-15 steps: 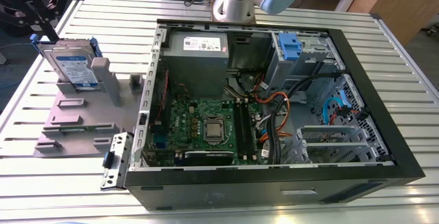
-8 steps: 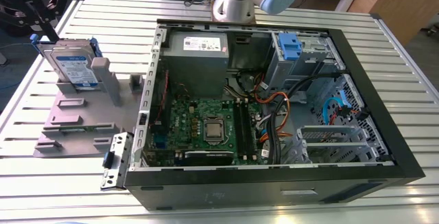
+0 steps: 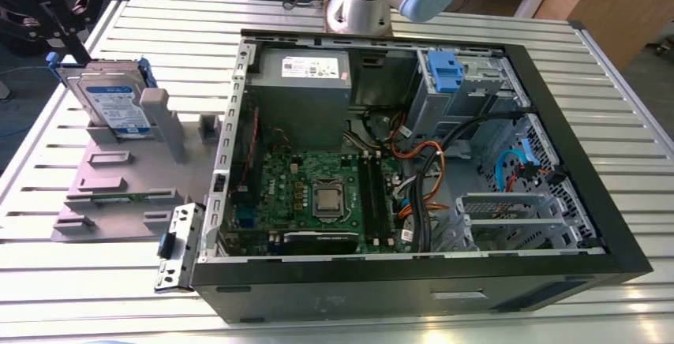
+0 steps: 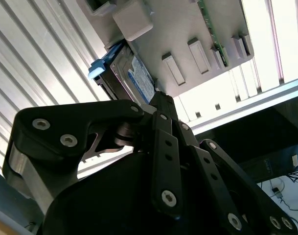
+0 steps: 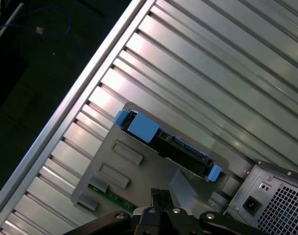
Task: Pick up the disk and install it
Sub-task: 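Pick up the disk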
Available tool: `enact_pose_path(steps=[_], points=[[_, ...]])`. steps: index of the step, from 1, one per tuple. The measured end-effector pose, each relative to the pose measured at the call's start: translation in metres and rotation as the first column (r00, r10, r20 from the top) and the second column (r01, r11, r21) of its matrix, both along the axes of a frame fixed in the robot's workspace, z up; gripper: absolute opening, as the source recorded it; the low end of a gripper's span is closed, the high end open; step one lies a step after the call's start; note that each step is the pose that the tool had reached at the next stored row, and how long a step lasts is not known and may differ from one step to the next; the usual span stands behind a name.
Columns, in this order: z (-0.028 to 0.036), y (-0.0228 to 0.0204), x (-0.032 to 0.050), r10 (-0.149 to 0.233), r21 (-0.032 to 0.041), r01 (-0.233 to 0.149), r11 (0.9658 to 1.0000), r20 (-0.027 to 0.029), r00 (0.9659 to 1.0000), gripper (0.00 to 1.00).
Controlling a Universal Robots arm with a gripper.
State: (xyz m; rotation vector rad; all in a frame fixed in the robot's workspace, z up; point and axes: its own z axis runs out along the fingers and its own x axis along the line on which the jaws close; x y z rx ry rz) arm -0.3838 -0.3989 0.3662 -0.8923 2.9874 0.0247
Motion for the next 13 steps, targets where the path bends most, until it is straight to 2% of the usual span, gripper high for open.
enact_pose_path(steps=[2,13], points=[[-0.0003,0.0,0.0,0.03,-0.0001,-0.03,0.9995,0.0,0.9995,0.11],[-0.0004,0.0,0.0,0.044,-0.0001,-0.044,0.999,0.0,0.999,0.11]])
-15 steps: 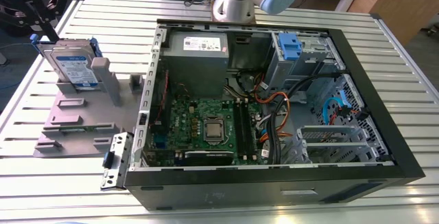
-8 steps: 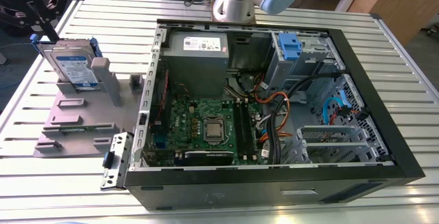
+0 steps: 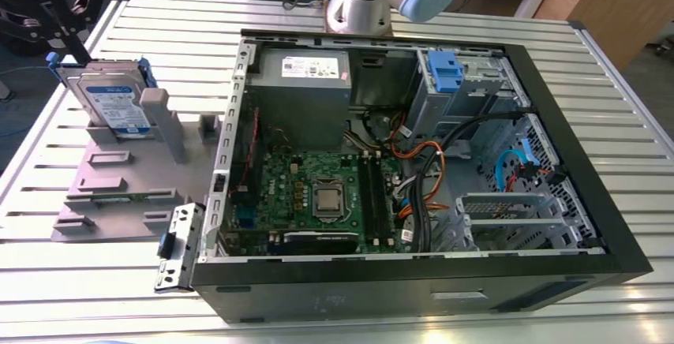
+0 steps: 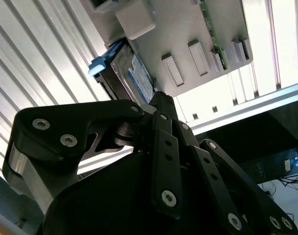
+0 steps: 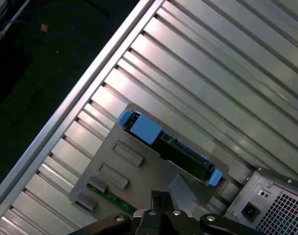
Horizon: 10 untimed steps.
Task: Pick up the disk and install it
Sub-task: 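Pick up the disk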
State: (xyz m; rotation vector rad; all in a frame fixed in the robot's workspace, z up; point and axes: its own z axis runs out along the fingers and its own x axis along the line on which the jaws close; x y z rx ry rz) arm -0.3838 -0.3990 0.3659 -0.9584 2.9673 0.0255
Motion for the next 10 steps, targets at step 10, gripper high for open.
enact_pose_path(steps=[10], points=[[0.0,0.0,0.0,0.015,0.0,-0.015,0.9999,0.0,0.9999,0.11]])
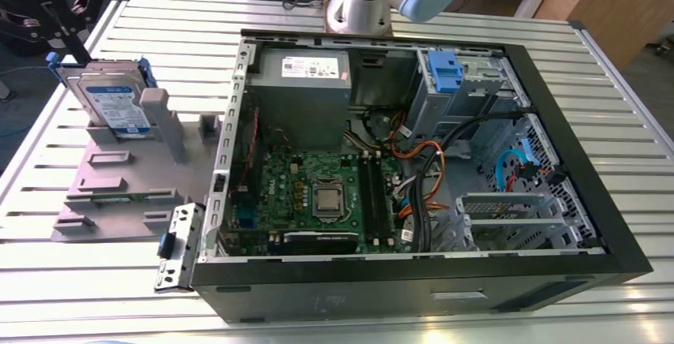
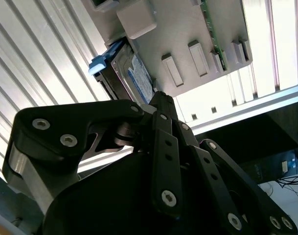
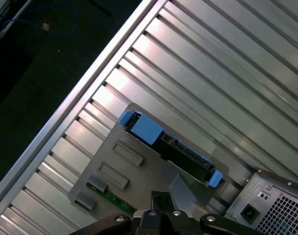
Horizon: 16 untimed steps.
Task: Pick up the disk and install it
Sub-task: 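Pick up the disk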
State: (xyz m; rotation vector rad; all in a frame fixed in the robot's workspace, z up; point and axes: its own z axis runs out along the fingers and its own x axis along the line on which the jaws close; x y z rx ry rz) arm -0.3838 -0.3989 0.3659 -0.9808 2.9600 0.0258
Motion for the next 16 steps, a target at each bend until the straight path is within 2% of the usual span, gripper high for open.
enact_pose_path(steps=[16], points=[[0.0,0.0,0.0,0.022,0.0,-0.022,0.9998,0.0,0.9998,0.11]])
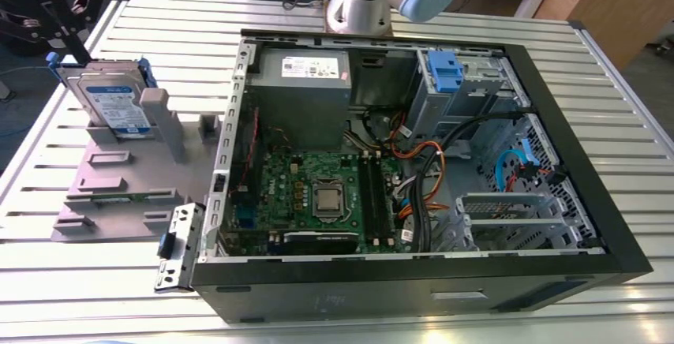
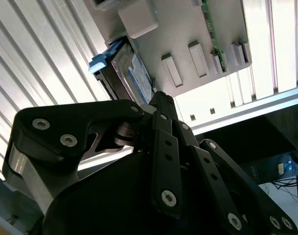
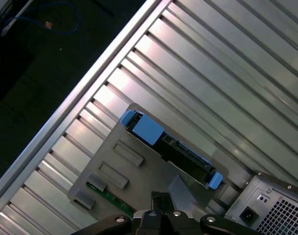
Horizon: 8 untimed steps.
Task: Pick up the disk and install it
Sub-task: 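Pick up the disk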
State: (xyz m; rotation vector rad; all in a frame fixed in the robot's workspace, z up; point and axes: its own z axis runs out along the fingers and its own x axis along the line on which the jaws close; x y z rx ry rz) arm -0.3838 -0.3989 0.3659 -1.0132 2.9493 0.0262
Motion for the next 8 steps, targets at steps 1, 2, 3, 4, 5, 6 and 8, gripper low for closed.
enact_pose_path(steps=[1,2,3,4,5,6,8], points=[[0.0,0.0,0.0,0.001,0.0,-0.001,1.0,0.0,1.0,0.11],[0.0,0.0,0.0,0.003,0.0,-0.003,1.0,0.0,1.0,0.11],[0.0,0.0,0.0,0.004,0.0,-0.004,1.0,0.0,1.0,0.11],[0.0,0.0,0.0,0.005,0.0,-0.005,1.0,0.0,1.0,0.11],[0.0,0.0,0.0,0.006,0.0,-0.006,1.0,0.0,1.0,0.11],[0.0,0.0,0.0,0.007,0.0,-0.007,1.0,0.0,1.0,0.11],[0.0,0.0,0.0,0.01,0.0,-0.01,1.0,0.0,1.0,0.11]])
